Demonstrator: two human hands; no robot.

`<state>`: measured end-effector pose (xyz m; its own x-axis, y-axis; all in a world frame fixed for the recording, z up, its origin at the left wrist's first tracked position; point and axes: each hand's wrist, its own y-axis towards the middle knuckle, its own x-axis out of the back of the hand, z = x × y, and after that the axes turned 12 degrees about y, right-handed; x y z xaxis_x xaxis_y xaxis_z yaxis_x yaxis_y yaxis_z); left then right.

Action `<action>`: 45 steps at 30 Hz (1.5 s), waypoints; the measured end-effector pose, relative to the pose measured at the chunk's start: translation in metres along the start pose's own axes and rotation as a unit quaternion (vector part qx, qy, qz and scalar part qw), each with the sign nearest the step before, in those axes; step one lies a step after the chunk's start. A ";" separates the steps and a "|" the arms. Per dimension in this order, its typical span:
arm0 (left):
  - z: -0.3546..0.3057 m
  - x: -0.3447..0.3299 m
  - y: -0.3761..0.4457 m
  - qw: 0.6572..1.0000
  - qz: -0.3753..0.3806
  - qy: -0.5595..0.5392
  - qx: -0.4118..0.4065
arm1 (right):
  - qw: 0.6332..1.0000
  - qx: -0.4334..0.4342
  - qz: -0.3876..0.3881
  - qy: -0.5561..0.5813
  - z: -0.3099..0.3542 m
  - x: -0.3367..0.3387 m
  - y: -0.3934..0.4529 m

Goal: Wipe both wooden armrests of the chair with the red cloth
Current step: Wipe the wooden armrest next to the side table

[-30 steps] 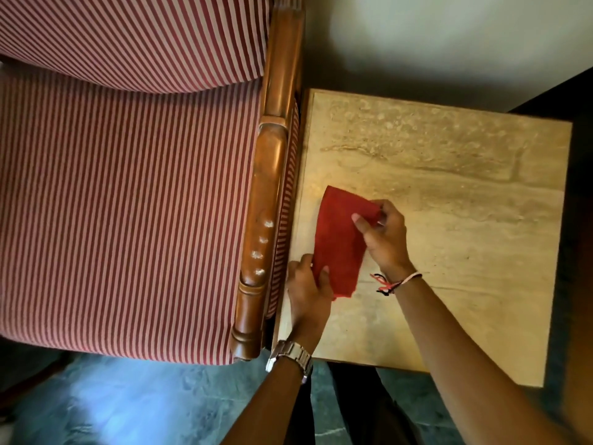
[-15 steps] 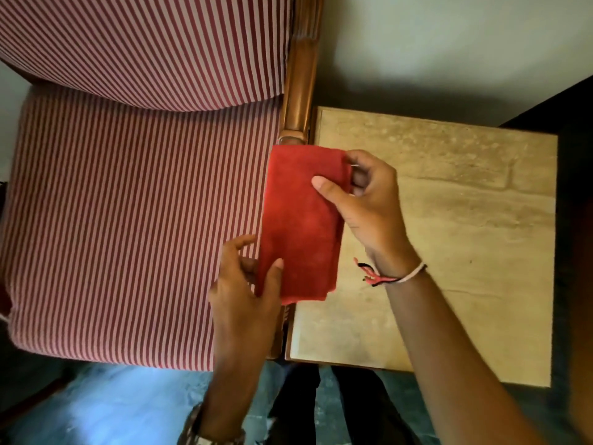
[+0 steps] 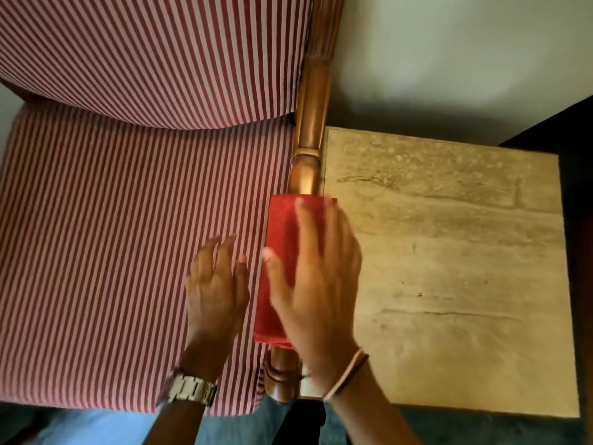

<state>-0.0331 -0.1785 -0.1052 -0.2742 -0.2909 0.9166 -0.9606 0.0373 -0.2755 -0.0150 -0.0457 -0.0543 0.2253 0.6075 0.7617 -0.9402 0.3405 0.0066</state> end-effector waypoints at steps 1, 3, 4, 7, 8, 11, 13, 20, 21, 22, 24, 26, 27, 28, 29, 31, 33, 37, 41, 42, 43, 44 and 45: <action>0.006 -0.013 0.011 0.998 0.010 0.053 -0.027 | 0.999 -0.005 0.032 -0.027 0.002 -0.013 -0.010; 0.019 -0.038 0.029 0.984 0.033 0.139 -0.108 | 0.994 -0.018 0.074 -0.078 -0.001 -0.034 -0.020; 0.026 -0.048 0.035 0.972 0.044 0.174 -0.153 | 0.993 -0.020 0.077 -0.091 -0.005 -0.041 -0.016; 0.049 -0.079 0.047 0.957 0.041 0.203 -0.206 | 0.994 -0.002 0.057 -0.093 -0.014 -0.052 0.015; 0.054 -0.086 0.048 0.959 0.032 0.197 -0.202 | 0.995 0.001 0.052 -0.086 -0.015 -0.053 0.027; 0.066 -0.106 0.051 0.960 -0.023 0.192 -0.204 | 0.996 0.004 0.034 -0.081 -0.016 -0.055 0.043; 0.070 -0.114 0.051 0.956 -0.042 0.199 -0.213 | 0.997 -0.001 0.034 -0.073 -0.017 -0.056 0.024; 0.071 -0.117 0.052 0.953 -0.062 0.198 -0.219 | 0.996 -0.001 0.071 -0.056 -0.023 -0.051 -0.024; 0.070 -0.117 0.050 0.952 -0.062 0.198 -0.223 | 0.996 0.006 0.074 -0.053 -0.022 -0.049 -0.006; 0.070 -0.117 0.051 0.953 -0.062 0.195 -0.223 | 0.996 0.011 0.078 -0.049 -0.020 -0.048 0.020; 0.069 -0.114 0.051 0.954 -0.061 0.194 -0.221 | 0.996 0.001 0.070 -0.056 -0.017 -0.045 0.059; 0.068 -0.113 0.051 0.953 -0.061 0.197 -0.221 | 0.996 0.000 0.055 -0.066 -0.018 -0.047 0.059; 0.067 -0.113 0.052 0.954 -0.059 0.197 -0.220 | 0.997 0.002 0.048 -0.063 -0.019 -0.049 0.044; 0.067 -0.113 0.051 0.954 -0.058 0.197 -0.220 | 0.997 0.003 0.045 -0.065 -0.019 -0.050 0.020; 0.067 -0.113 0.051 0.953 -0.058 0.199 -0.219 | 0.996 0.005 0.046 -0.073 -0.019 -0.050 -0.007; 0.068 -0.115 0.051 0.952 -0.059 0.204 -0.218 | 0.993 0.013 0.065 -0.096 -0.020 -0.049 -0.055; 0.069 -0.115 0.052 0.951 -0.062 0.208 -0.219 | 0.991 0.026 0.077 -0.106 -0.024 -0.049 -0.064; 0.068 -0.114 0.050 0.955 -0.057 0.209 -0.202 | 0.993 0.038 0.077 -0.081 -0.022 -0.048 0.022; 0.067 -0.114 0.047 0.956 -0.059 0.227 -0.176 | 0.996 0.023 0.064 -0.064 -0.023 -0.046 0.058; 0.068 -0.115 0.047 0.956 -0.059 0.230 -0.175 | 0.997 0.022 0.066 -0.042 -0.025 -0.046 0.043; 0.069 -0.116 0.047 0.956 -0.061 0.231 -0.173 | 0.997 0.019 0.071 -0.019 -0.027 -0.046 0.022; 0.069 -0.117 0.048 0.956 -0.064 0.228 -0.172 | 0.997 0.017 0.074 -0.004 -0.027 -0.045 -0.002; 0.069 -0.119 0.048 0.956 -0.069 0.226 -0.172 | 0.997 0.015 0.079 0.003 -0.028 -0.045 -0.024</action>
<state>-0.0434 -0.2084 -0.2479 -0.0613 0.1254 0.9902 -0.9255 0.3643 -0.1034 0.0047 -0.0610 -0.1070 0.0759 0.6560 0.7510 -0.9711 0.2195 -0.0935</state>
